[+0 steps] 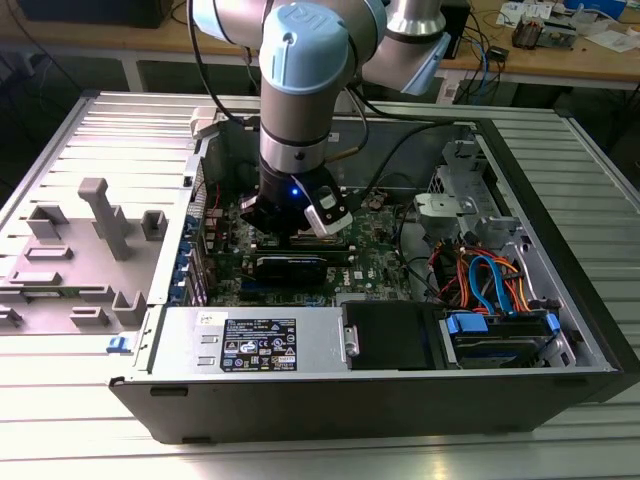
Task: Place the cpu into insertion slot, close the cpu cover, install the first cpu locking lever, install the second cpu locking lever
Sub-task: 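Install the second cpu locking lever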
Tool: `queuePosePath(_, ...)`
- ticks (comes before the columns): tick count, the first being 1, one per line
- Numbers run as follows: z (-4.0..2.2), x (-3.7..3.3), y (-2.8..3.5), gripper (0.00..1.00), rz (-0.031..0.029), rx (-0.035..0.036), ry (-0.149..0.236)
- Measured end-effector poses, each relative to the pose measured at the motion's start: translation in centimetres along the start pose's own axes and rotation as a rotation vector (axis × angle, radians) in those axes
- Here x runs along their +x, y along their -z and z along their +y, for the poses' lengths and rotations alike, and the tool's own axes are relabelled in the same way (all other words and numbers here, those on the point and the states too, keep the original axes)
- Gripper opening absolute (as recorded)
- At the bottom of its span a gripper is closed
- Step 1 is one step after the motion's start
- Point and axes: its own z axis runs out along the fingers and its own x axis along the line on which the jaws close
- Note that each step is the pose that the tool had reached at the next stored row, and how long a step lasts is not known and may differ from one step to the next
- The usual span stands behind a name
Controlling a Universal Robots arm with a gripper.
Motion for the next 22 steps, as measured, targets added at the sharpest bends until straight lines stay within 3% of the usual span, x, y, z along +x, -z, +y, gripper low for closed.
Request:
queuePosePath(6, -0.01, 0.01, -0.12, 0.11, -0.0026, -0.0167, 0.001)
queuePosePath(10, -0.01, 0.04, -0.2, 0.11, -0.0037, -0.0235, 0.002)
queuePosePath(22, 0.11, 0.29, -0.45, 0.11, -0.0034, -0.0232, 0.001)
